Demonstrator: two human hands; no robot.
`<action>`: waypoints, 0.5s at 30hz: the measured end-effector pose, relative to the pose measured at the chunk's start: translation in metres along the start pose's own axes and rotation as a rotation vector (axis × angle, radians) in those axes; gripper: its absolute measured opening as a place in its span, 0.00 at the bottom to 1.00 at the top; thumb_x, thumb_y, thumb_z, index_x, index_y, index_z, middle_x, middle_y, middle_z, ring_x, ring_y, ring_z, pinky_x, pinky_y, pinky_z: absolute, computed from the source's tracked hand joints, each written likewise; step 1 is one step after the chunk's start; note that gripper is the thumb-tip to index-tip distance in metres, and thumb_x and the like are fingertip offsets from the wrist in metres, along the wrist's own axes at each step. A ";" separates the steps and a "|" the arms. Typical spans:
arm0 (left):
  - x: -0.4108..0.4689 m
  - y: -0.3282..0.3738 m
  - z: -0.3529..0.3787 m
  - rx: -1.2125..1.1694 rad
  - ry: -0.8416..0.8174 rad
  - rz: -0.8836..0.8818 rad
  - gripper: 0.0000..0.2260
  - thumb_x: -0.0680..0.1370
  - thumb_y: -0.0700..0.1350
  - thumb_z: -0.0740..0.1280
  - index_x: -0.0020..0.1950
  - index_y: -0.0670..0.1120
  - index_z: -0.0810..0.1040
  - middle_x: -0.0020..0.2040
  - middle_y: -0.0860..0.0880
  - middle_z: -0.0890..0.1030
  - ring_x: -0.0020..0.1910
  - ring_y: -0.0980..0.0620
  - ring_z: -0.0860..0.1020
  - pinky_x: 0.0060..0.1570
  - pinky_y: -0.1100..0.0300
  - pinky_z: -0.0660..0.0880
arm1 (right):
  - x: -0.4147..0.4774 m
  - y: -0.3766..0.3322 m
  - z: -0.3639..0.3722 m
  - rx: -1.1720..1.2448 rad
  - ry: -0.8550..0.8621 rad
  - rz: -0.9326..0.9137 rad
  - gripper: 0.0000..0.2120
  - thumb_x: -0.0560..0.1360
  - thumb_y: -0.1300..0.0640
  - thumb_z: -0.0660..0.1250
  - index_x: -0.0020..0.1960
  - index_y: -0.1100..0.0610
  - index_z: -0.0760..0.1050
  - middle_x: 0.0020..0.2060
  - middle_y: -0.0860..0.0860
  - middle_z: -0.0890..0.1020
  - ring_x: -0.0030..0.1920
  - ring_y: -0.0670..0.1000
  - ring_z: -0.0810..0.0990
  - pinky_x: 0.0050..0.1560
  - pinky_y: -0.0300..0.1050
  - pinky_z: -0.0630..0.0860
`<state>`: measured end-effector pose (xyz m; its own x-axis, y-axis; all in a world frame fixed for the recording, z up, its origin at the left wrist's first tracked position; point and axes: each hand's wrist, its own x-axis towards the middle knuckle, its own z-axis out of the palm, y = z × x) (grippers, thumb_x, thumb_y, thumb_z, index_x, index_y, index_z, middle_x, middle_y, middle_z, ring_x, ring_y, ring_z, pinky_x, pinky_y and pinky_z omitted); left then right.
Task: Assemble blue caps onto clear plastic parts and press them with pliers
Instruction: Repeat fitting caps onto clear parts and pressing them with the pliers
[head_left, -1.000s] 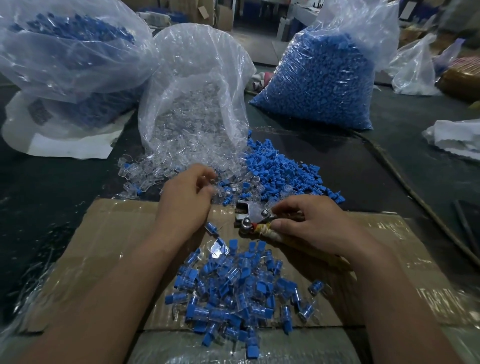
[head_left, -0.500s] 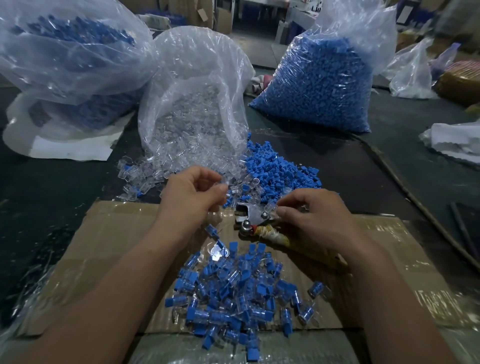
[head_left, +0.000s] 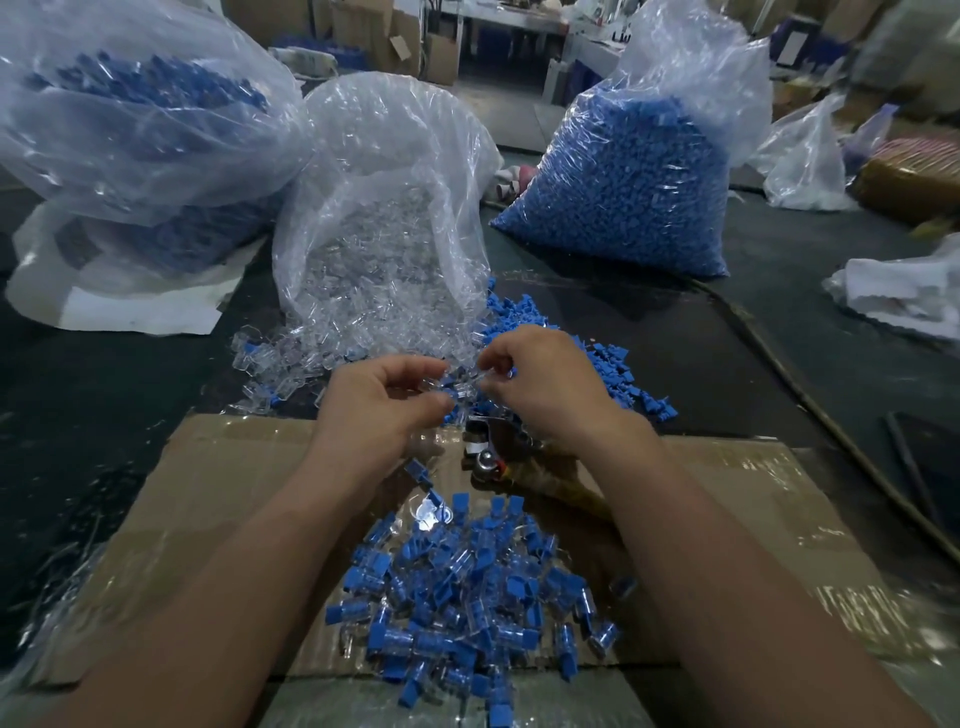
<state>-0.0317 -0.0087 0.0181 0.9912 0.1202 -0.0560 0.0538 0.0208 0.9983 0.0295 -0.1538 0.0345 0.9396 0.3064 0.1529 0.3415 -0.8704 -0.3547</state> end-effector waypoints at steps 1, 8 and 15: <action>-0.001 0.000 0.000 -0.026 0.000 -0.010 0.10 0.70 0.33 0.69 0.43 0.49 0.80 0.42 0.42 0.81 0.37 0.50 0.82 0.31 0.62 0.78 | 0.003 -0.001 0.004 -0.026 -0.006 0.008 0.10 0.74 0.55 0.68 0.54 0.54 0.79 0.51 0.51 0.79 0.51 0.50 0.75 0.48 0.44 0.71; -0.001 0.001 0.001 -0.054 -0.025 -0.024 0.11 0.70 0.32 0.69 0.41 0.49 0.80 0.38 0.45 0.83 0.35 0.53 0.82 0.31 0.65 0.77 | 0.002 0.001 0.008 -0.016 -0.024 0.035 0.03 0.73 0.57 0.68 0.45 0.53 0.80 0.44 0.48 0.80 0.46 0.49 0.77 0.47 0.45 0.74; 0.000 -0.002 0.001 0.103 -0.011 0.031 0.09 0.66 0.36 0.73 0.40 0.48 0.80 0.32 0.53 0.82 0.30 0.61 0.79 0.30 0.69 0.74 | -0.028 0.009 -0.021 0.370 0.041 0.069 0.11 0.71 0.60 0.71 0.36 0.45 0.75 0.34 0.39 0.77 0.36 0.36 0.77 0.38 0.27 0.72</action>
<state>-0.0318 -0.0098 0.0165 0.9938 0.1080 -0.0250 0.0343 -0.0846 0.9958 0.0060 -0.1779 0.0463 0.9614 0.2299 0.1509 0.2703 -0.6881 -0.6734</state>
